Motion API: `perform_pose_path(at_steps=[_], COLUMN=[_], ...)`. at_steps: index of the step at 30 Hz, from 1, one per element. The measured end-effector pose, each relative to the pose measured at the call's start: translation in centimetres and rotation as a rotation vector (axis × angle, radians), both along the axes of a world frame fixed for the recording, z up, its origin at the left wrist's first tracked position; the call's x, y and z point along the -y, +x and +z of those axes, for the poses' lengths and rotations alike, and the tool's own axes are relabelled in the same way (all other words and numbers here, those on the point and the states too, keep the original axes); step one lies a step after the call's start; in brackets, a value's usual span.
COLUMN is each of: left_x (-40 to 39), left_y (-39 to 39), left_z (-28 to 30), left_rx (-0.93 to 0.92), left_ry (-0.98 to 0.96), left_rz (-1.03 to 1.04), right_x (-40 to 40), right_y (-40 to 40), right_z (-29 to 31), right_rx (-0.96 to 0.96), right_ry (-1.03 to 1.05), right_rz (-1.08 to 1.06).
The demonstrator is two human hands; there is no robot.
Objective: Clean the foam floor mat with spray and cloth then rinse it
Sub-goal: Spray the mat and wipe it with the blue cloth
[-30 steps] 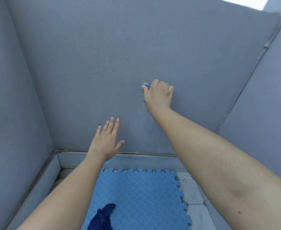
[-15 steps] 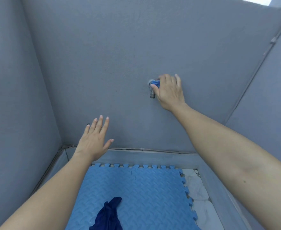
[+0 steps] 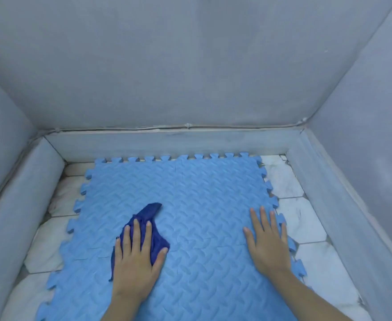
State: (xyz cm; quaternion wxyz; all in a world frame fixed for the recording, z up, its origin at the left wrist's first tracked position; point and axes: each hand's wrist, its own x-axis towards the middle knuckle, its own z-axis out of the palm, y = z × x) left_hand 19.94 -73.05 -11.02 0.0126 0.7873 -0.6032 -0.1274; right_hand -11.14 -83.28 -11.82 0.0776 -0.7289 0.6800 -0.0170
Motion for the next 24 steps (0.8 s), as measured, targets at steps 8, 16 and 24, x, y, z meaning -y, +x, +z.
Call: perform_pose_path(at_steps=[8,16,24], left_x=[15.4,23.5,18.4], left_y=[-8.8,-17.6,9.0], left_z=[-1.0,0.1,-0.2], left_rx=[-0.038,-0.042,0.13], left_ry=[-0.15,-0.091,-0.018], left_rz=[-0.101,-0.482,0.181], right_x=[0.2,0.3,0.3], right_y=[-0.3,-0.5,-0.5], right_z=[-0.5,-0.4,-0.1], right_rx=[0.032,0.085,0.095], right_ry=[-0.062,-0.062,-0.058], right_rz=[0.02,0.024,0.018])
